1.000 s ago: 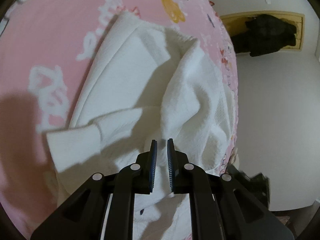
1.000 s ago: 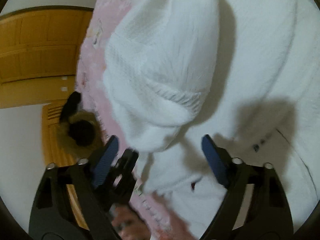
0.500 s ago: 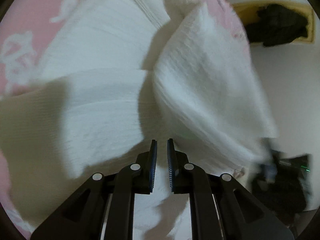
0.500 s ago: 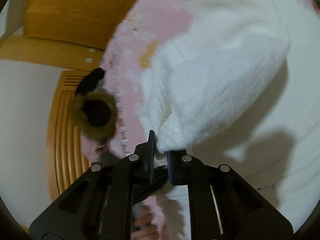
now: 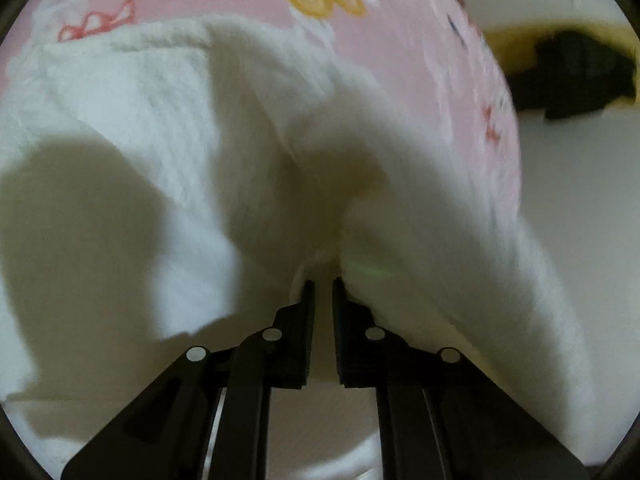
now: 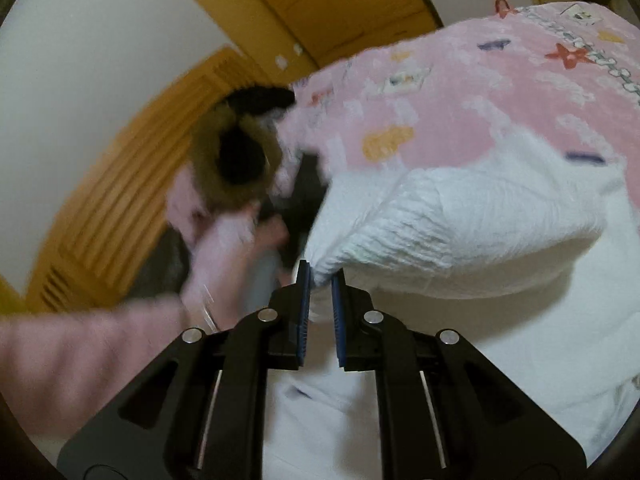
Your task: Fold large clothes
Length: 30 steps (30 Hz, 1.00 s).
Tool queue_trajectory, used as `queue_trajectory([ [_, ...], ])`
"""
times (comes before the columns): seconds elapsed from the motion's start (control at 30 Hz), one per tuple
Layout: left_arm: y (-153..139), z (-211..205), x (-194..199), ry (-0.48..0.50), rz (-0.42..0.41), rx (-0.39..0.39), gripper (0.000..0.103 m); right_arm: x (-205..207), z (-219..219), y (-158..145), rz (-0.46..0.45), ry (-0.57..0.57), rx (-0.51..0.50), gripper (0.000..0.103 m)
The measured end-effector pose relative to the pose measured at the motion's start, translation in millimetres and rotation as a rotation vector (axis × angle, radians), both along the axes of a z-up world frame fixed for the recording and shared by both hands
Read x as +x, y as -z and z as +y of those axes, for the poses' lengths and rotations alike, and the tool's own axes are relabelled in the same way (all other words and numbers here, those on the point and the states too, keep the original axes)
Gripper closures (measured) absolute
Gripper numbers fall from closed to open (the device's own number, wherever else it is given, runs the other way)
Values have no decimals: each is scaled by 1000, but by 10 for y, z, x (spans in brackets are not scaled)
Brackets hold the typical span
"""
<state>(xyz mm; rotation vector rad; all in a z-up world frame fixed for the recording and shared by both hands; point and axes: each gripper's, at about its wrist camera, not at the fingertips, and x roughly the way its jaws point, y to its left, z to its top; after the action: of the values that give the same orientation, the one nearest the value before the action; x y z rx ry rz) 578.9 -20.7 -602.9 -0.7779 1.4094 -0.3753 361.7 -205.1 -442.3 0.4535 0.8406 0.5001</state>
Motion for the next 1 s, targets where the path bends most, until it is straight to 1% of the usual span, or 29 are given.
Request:
queue_trajectory([
  [0.03,4,47,8,-19,-1,-10,96,-42,16,137,16,-2,-7,93],
  [0.1,-8,188,-26,-42,-3,-24,96,-130,93,525,77,-4,-32,93],
  [0.13,-23,261,-62,-38,-3,-10,96,-190,124,699,108,0,-32,93],
  [0.17,-34,281,-117,-29,-5,3,95,-235,135,797,133,13,-26,93],
  [0.23,-87,348,-278,14,2,40,95,-330,111,984,218,55,53,91],
  [0.27,-122,355,-356,41,6,65,95,-367,82,1025,250,74,82,91],
  [0.3,-140,310,-467,68,10,89,95,-402,41,1067,295,101,124,89],
  [0.33,-178,251,-622,89,15,107,95,-410,10,1102,337,122,150,74],
  [0.37,-184,215,-704,100,20,116,95,-451,-63,1145,388,162,199,64],
  [0.4,-222,221,-819,113,32,127,95,-520,-164,1164,420,234,247,41],
  [0.43,-248,208,-937,112,37,116,95,-594,-268,1152,429,299,302,39],
  [0.47,-272,183,-1079,109,43,86,95,-624,-329,1139,439,329,337,39],
  [0.53,-251,106,-1294,108,61,56,95,-628,-442,1102,455,370,427,39],
  [0.57,-253,83,-1314,106,66,49,95,-601,-494,1072,458,395,484,39],
  [0.6,-236,21,-1330,104,72,40,95,-553,-516,1049,463,405,516,39],
  [0.63,-216,-37,-1320,97,70,28,95,-481,-519,1028,472,406,530,39],
  [0.7,-198,-99,-1353,82,70,11,95,-329,-483,979,483,391,500,39],
  [0.73,-167,-30,-1462,79,70,3,95,-236,-465,960,484,382,484,40],
  [0.77,-131,-20,-1458,71,74,8,95,-127,-426,949,487,372,460,41],
  [0.8,-100,5,-1469,62,80,9,95,-62,-419,939,491,372,451,53],
  [0.83,-113,124,-1597,56,83,4,95,-5,-397,927,490,366,442,68],
  [0.87,-100,165,-1647,45,90,-2,95,54,-382,909,481,366,425,70],
  [0.9,-100,236,-1688,37,93,-14,95,108,-363,884,484,362,399,78],
  [0.93,-89,268,-1733,27,99,-28,95,148,-349,857,485,348,402,88],
  [0.97,-79,313,-1772,22,105,-36,95,152,-359,836,493,341,404,93],
  [1.0,-66,319,-1808,16,110,-49,95,164,-369,823,496,339,411,94],
])
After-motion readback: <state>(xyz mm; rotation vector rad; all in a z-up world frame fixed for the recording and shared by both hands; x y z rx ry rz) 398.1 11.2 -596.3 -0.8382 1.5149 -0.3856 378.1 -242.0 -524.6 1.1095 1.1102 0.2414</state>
